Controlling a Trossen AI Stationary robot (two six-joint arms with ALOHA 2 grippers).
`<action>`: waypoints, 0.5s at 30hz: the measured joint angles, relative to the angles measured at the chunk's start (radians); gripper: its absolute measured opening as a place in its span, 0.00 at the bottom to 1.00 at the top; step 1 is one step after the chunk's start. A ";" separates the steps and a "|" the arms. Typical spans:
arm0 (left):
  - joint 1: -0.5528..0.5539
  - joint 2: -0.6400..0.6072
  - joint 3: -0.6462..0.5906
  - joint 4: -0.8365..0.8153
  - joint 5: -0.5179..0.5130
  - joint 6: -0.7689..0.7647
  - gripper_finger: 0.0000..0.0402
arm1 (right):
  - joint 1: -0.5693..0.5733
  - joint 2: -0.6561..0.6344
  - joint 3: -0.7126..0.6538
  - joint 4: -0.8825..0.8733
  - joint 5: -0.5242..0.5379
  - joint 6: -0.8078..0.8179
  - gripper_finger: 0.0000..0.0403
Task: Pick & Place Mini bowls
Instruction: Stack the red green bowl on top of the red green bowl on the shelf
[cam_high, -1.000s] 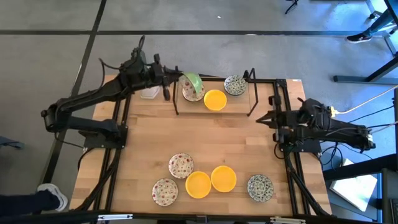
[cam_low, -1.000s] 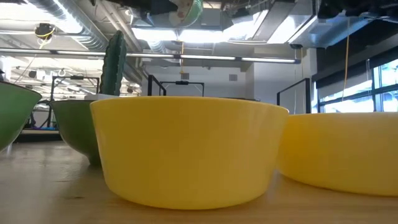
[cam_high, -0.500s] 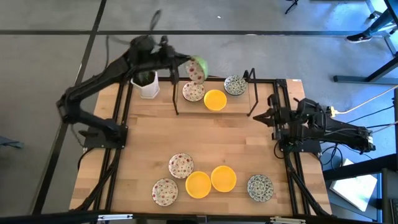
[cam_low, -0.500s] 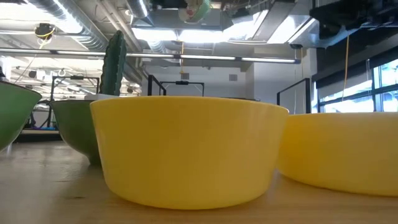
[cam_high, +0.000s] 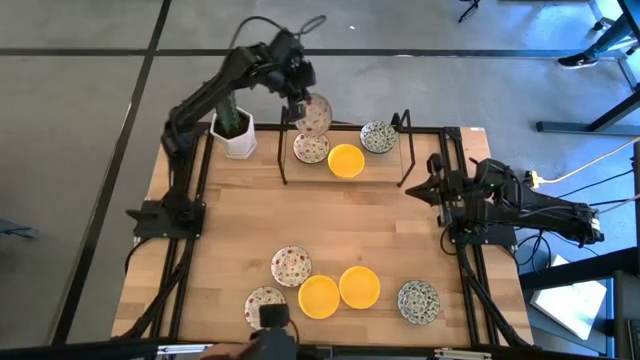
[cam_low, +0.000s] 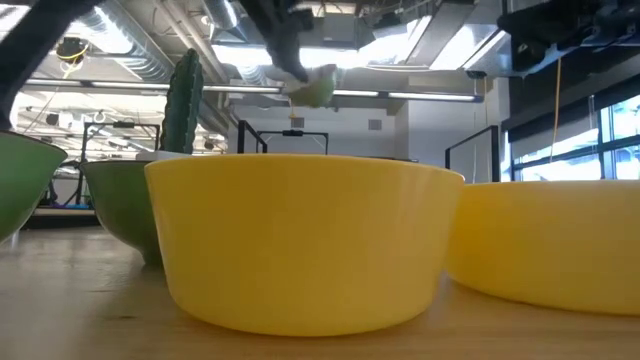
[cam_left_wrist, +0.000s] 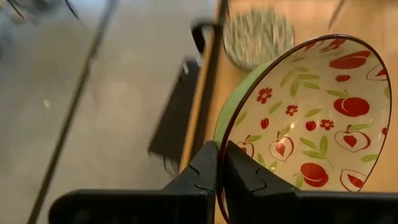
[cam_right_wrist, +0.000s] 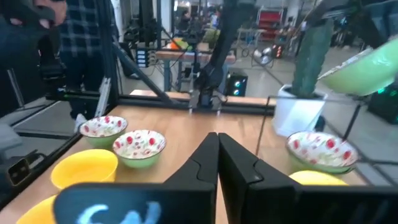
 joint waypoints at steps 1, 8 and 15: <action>-0.002 0.028 0.030 -0.040 -0.010 0.006 0.01 | 0.000 0.001 0.000 -0.002 -0.003 0.012 0.02; -0.018 0.138 0.087 -0.131 -0.054 0.002 0.01 | 0.000 0.005 0.000 -0.069 -0.001 0.050 0.02; -0.023 0.199 0.084 -0.156 -0.040 -0.018 0.01 | 0.000 0.006 0.000 -0.113 0.001 0.064 0.02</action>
